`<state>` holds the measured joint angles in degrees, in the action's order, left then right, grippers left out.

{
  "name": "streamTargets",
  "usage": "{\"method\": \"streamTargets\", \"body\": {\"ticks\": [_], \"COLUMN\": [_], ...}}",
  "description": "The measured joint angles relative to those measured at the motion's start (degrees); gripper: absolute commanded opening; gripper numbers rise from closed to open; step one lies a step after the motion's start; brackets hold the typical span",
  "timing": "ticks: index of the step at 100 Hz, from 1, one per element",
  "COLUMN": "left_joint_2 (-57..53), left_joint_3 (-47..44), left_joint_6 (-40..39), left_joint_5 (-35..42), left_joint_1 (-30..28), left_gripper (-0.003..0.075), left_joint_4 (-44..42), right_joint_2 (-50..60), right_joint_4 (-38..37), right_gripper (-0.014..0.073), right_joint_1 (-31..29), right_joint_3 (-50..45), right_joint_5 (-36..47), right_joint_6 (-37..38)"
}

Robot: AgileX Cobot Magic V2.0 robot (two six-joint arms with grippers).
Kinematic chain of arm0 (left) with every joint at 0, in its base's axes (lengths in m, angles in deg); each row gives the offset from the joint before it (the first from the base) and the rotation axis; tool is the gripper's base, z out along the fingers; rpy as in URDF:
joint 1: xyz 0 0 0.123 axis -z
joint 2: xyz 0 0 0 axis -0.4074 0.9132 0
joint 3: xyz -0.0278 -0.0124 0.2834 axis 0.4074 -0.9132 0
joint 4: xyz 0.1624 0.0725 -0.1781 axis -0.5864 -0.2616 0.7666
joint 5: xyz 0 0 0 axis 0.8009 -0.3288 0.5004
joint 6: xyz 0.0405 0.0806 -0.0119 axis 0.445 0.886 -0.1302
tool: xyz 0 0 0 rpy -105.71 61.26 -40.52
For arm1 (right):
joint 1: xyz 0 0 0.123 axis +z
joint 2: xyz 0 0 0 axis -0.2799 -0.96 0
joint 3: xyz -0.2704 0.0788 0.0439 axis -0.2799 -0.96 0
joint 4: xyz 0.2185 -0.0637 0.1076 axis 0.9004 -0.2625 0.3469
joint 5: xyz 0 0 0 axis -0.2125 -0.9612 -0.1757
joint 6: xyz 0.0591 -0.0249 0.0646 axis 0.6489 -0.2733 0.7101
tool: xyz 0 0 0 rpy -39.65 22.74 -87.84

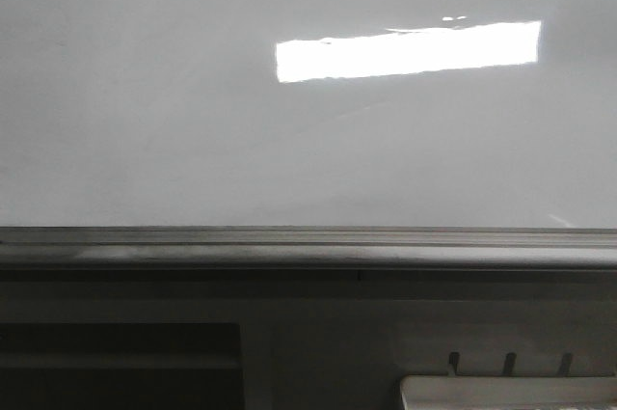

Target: Write number 2 on whiteboard

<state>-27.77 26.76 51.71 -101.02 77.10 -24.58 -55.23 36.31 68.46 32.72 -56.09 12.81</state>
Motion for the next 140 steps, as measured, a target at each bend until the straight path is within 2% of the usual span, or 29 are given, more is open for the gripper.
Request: {"method": "streamTargets", "body": {"ticks": [14, 83, 108, 119, 140], "left_joint_2": [0.0, 0.0, 0.0, 0.0, 0.0], "left_joint_3": [0.0, 0.1, 0.1, 0.1, 0.1], "left_joint_6": [0.0, 0.0, 0.0, -0.3, -4.7], "left_joint_5": [-1.1, 0.9, 0.9, 0.5, -1.5], "left_joint_1": [0.0, 0.0, 0.0, 0.0, 0.0], "left_gripper": [-0.002, -0.002, -0.002, -0.002, -0.002], "left_joint_4": [-1.6, 0.2, 0.3, 0.3, -2.6], "right_joint_2": [-3.0, -7.8, -7.8, -7.3, -2.7], "right_joint_4": [-0.3, 7.8, 8.0, 5.6, 3.7], "right_gripper": [0.0349, 0.0345, 0.0349, 0.0351, 0.0351], "right_joint_1": [2.3, 2.7, 2.7, 2.7, 2.7], "right_joint_3": [0.7, 2.6, 2.6, 2.6, 2.6], "right_joint_5": [1.3, 1.8, 1.8, 1.9, 1.9], "right_joint_6": [-0.1, -0.2, -0.2, -0.2, -0.2]}}
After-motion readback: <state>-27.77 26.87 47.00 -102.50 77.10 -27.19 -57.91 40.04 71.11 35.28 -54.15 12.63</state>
